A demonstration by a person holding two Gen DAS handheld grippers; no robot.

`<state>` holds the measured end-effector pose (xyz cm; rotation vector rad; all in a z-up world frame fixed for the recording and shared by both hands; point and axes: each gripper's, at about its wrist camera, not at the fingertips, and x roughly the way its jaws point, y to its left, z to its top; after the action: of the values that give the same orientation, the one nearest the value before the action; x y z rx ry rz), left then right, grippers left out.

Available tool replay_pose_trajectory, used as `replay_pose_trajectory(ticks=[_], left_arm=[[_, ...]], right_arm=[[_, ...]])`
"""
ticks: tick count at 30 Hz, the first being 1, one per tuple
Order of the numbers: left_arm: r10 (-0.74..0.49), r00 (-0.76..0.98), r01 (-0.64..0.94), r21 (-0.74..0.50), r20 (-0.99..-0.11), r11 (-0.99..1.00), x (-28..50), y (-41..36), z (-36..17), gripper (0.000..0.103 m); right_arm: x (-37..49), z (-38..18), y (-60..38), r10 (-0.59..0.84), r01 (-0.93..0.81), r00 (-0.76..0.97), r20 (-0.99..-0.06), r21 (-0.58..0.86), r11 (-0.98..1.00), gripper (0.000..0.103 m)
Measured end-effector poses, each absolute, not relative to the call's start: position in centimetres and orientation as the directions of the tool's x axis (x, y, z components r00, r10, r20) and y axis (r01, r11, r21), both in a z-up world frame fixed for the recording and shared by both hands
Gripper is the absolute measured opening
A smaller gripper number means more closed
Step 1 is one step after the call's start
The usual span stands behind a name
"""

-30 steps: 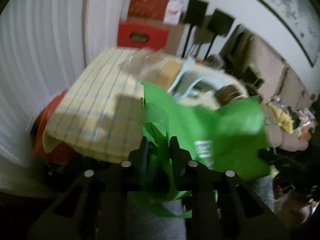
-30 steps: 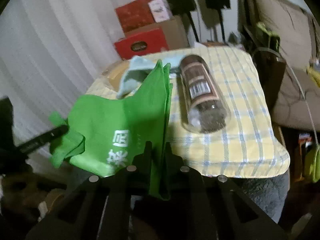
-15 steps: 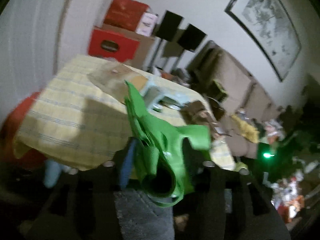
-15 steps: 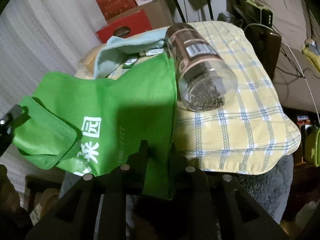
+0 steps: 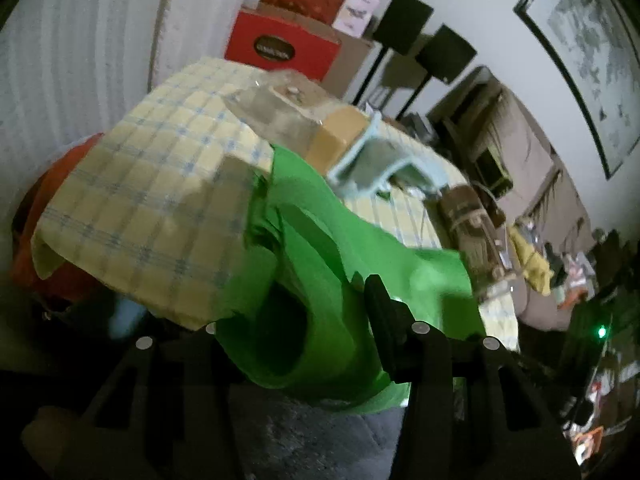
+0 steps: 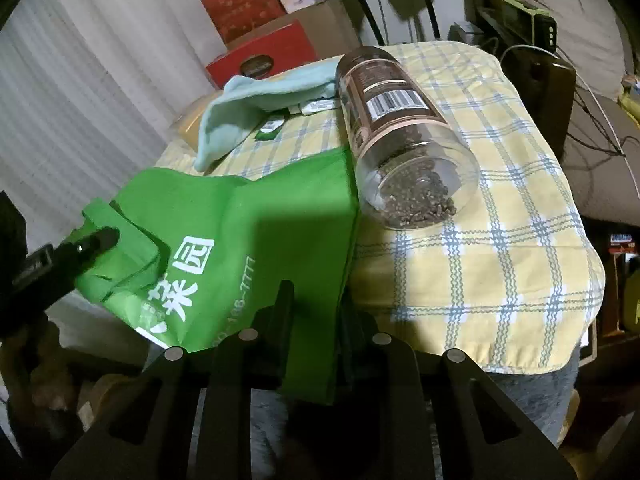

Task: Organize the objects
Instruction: 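Lift the green bag up off the table with both grippers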

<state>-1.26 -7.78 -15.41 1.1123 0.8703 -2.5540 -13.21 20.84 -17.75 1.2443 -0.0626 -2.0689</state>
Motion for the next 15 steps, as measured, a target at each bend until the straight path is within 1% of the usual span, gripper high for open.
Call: replay_pose_trajectory(ticks=[3,5,6,7,9,11,12,13,15], left_arm=[[-0.002,-0.684,0.425,-0.397,-0.729,-0.814,-1.8,-7.1,-15.9,0.036],[-0.024,-0.662,0.418,-0.343,-0.749,-0.841,-2.1,-6.1,-16.1,0.036],[-0.031,-0.657,0.413,-0.325,-0.754,-0.851,-2.1,-5.9,-15.9,0.036],[-0.017,-0.662,0.405,-0.339,-0.749,-0.849,-2.2,-6.1,-15.8,0.035],[0.007,-0.660,0.406,-0.364,-0.752,-0.838,-2.2,-6.8,-15.8,0.035],[0.009,-0.648,0.412,-0.361,-0.762,-0.837,-2.2,-7.1,-16.1,0.034],[0.003,-0.641,0.415,-0.350,-0.768,-0.840,-2.1,-7.0,-16.4,0.034],[-0.002,-0.635,0.418,-0.342,-0.773,-0.842,-2.0,-7.0,-16.7,0.034],[-0.007,-0.636,0.424,-0.342,-0.772,-0.838,-1.8,-6.8,-17.2,0.034]], right_arm=[[-13.3,-17.8,20.8,-0.594,0.546,-0.281,-0.754,0.383,-0.745,0.021],[-13.3,-17.8,20.9,-0.591,0.552,-0.284,-0.755,0.375,-0.745,0.021],[-13.4,-17.8,20.9,-0.591,0.554,-0.286,-0.754,0.373,-0.744,0.024],[-13.5,-17.9,21.1,-0.604,0.558,-0.278,-0.747,0.386,-0.735,0.031],[-13.6,-18.2,21.1,-0.635,0.559,-0.235,-0.736,0.432,-0.708,0.038],[-13.4,-18.1,20.9,-0.624,0.557,-0.220,-0.750,0.428,-0.711,0.039],[-13.2,-18.1,20.9,-0.608,0.560,-0.212,-0.765,0.415,-0.717,0.046],[-13.0,-18.5,20.7,-0.590,0.560,-0.189,-0.785,0.407,-0.721,0.048],[-12.8,-19.1,20.7,-0.600,0.548,-0.154,-0.785,0.437,-0.713,0.048]])
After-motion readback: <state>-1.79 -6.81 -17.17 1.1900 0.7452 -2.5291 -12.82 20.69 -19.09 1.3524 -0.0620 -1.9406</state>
